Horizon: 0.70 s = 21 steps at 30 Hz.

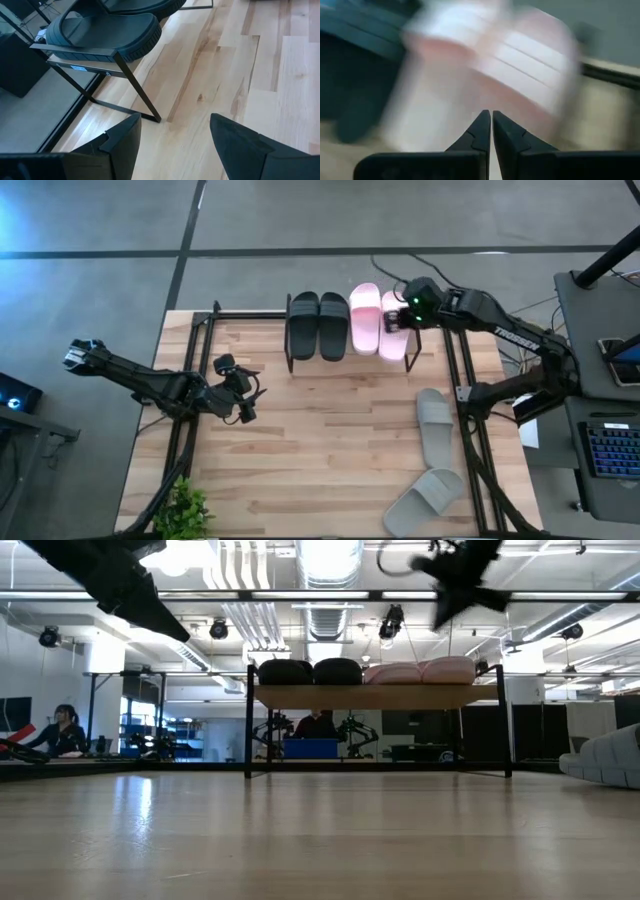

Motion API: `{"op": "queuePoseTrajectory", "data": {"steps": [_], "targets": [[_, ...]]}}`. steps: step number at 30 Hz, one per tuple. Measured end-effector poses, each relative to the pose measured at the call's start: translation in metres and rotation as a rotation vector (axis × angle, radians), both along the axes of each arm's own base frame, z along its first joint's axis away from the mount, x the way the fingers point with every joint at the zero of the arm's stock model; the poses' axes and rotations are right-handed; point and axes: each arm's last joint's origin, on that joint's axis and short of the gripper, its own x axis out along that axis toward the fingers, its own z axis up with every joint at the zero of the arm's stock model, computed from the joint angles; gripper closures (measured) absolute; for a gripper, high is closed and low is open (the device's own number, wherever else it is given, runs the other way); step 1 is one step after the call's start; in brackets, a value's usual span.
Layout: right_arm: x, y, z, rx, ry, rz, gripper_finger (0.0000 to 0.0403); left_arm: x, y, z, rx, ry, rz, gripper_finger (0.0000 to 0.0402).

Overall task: Pick and place slides into the shelf
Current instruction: Put the pink slide on the shelf

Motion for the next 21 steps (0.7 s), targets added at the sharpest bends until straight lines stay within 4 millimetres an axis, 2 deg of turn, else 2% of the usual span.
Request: {"op": "queuePoseTrajectory", "data": {"steps": [3, 5, 8, 11, 13, 17, 21], "targets": [[0.029, 0.002, 0.005, -0.055, -0.159, 0.066, 0.039, 0.0, 0.0, 0.0, 0.0, 0.0, 0.0, 0.0178], [0.04, 0.001, -0.001, -0.036, -0.135, 0.084, 0.039, 0.0, 0.0, 0.0, 0.0, 0.0, 0.0, 0.0178], [0.053, -0.001, -0.021, 0.049, -0.009, 0.106, 0.039, 0.0, 0.0, 0.0, -0.006, -0.004, 0.004, 0.0178], [0.059, 0.002, -0.041, 0.122, 0.147, 0.121, 0.039, 0.0, 0.0, 0.0, -0.033, -0.022, 0.022, 0.0178], [0.063, 0.006, -0.048, 0.142, 0.196, 0.139, 0.039, 0.0, 0.0, 0.0, -0.037, -0.025, 0.025, 0.0178], [0.067, 0.016, -0.046, 0.138, 0.185, 0.172, 0.039, 0.0, 0.0, -0.001, -0.035, -0.02, 0.025, 0.0178], [0.061, 0.028, -0.037, 0.179, 0.161, 0.182, 0.039, -0.001, 0.0, -0.003, -0.034, -0.015, 0.025, 0.0178]]}}
